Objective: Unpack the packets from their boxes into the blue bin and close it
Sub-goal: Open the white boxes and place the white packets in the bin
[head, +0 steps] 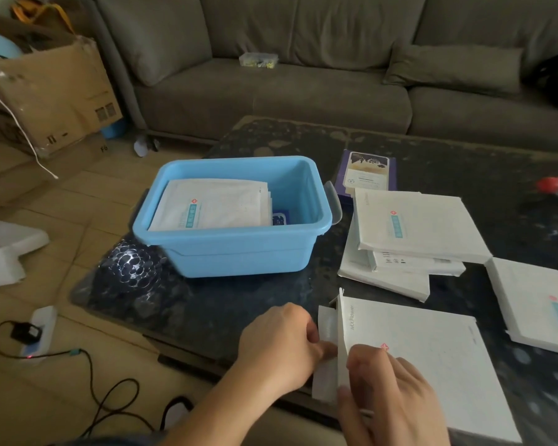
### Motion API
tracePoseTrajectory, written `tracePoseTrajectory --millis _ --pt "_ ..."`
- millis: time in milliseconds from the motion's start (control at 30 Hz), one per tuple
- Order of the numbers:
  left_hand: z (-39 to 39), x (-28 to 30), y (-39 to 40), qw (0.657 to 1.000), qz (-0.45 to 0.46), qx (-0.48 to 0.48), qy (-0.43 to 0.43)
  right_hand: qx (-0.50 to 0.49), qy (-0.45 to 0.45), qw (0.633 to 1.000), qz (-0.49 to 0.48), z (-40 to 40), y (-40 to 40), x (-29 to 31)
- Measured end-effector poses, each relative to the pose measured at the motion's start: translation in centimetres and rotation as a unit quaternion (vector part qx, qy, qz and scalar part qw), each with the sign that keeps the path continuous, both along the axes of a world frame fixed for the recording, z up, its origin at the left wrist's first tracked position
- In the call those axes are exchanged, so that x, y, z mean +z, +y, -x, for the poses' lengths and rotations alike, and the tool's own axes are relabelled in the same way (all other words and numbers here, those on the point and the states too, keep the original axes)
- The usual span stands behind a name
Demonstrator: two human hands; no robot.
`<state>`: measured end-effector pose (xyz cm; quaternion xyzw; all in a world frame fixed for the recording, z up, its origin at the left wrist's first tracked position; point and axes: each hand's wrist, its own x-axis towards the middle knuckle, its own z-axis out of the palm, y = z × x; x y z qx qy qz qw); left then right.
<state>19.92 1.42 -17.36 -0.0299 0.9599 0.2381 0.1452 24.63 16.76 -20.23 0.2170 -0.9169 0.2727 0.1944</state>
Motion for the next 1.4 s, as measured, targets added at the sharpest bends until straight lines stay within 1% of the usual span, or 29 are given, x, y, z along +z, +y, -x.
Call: tracePoseTrajectory --millis 167,233,267,300,367,433,500,533,667,733,767,800,833,867,900,933,967,1000,1033,1067,1100,1133,1167,1200,1233,1267,1300,1333,1400 --pt "-0.1 0.0 -0.6 0.998 -0.057 -0.01 0.002 0.001 0.0 1.0 0.004 -0.1 0.1 0.0" --pt "0.1 0.1 -1.5 0.993 -0.115 -0.007 -0.029 0.0 0.002 1.0 0.004 -0.1 0.1 0.0" --pt "0.2 0.3 -2.0 0.986 -0.162 0.007 -0.047 0.0 0.003 1.0 0.005 -0.2 0.1 -0.1" --pt "0.3 0.8 -2.6 0.975 -0.213 0.026 -0.065 0.0 0.005 1.0 0.007 -0.2 0.2 -0.1" --pt "0.3 1.9 -3.7 0.948 -0.301 0.077 -0.071 0.0 0.01 1.0 0.01 -0.1 0.2 -0.3" --pt "0.2 2.9 -4.8 0.922 -0.36 0.134 -0.049 -0.003 0.012 1.0 0.005 -0.1 0.2 -0.3" --pt "0.0 3.8 -5.9 0.887 -0.424 0.176 -0.043 -0.004 0.018 1.0 0.002 0.0 0.1 -0.3" --pt "-0.3 4.4 -6.3 0.878 -0.44 0.182 -0.049 -0.005 0.023 1.0 0.0 0.1 0.0 -0.3" --pt "-1.2 5.8 -7.8 0.873 -0.459 0.164 -0.029 0.011 0.023 1.0 -0.003 0.1 -0.1 0.4" --pt "-1.6 6.8 -8.6 0.866 -0.469 0.174 -0.012 0.003 -0.012 0.998 0.065 0.1 -0.2 1.8" --pt "-1.5 7.3 -9.0 0.855 -0.487 0.177 -0.001 -0.002 -0.035 0.993 0.115 0.3 -0.4 2.9" --pt "-1.1 8.1 -9.5 0.843 -0.503 0.193 0.013 -0.007 -0.059 0.985 0.164 0.9 -0.8 4.3" --pt "-0.8 8.2 -10.4 0.834 -0.518 0.188 0.036 -0.002 -0.095 0.969 0.227 1.6 -1.4 5.8" --pt "-0.9 8.7 -11.0 0.824 -0.531 0.193 0.044 0.019 -0.151 0.942 0.299 2.5 -2.3 7.4" --pt "-0.7 8.8 -11.6 0.809 -0.545 0.215 0.047 0.049 -0.226 0.903 0.363 3.6 -3.0 8.4" --pt "-0.4 9.1 -11.8 0.805 -0.544 0.229 0.066 0.075 -0.306 0.858 0.407 4.7 -3.6 9.2" --pt "-0.1 9.3 -12.0 0.796 -0.563 0.211 0.074 0.098 -0.363 0.82 0.431 5.8 -4.3 10.4" --pt "0.4 9.8 -11.6 0.774 -0.594 0.208 0.072 0.122 -0.383 0.804 0.439 7.1 -5.0 11.3" --pt "0.0 10.1 -11.6 0.744 -0.635 0.193 0.075 0.137 -0.376 0.806 0.437 8.1 -5.7 12.1" --pt "-0.4 10.0 -11.8 0.719 -0.658 0.201 0.095 0.139 -0.355 0.817 0.433 9.2 -6.4 12.6" --pt "-0.4 9.8 -12.1 0.718 -0.646 0.225 0.131 0.129 -0.331 0.83 0.429 10.3 -7.1 12.9" --pt "0.1 9.4 -12.6 0.726 -0.605 0.273 0.18 0.111 -0.314 0.846 0.417 11.6 -7.8 12.9" --pt "0.6 9.5 -12.9 0.744 -0.541 0.312 0.235 0.095 -0.308 0.856 0.404 12.9 -8.5 12.9" --pt "1.0 9.7 -13.2 0.769 -0.46 0.34 0.286 0.084 -0.31 0.861 0.395 14.1 -9.3 12.9" --pt "1.3 9.7 -13.6 0.795 -0.381 0.347 0.32 0.075 -0.319 0.863 0.384 15.2 -10.0 12.9" --pt "1.4 9.5 -14.0 0.821 -0.314 0.34 0.335 0.067 -0.329 0.865 0.374 16.1 -10.8 12.8" --pt "1.4 9.2 -14.3 0.841 -0.265 0.328 0.34 0.059 -0.335 0.868 0.362 16.7 -11.5 12.7" --pt "1.3 9.0 -14.5 0.855 -0.231 0.315 0.341 0.051 -0.34 0.873 0.347 17.1 -12.2 12.5" --pt "1.3 8.8 -14.5 0.872 -0.171 0.306 0.34 0.033 -0.348 0.885 0.308 17.5 -13.1 12.0"
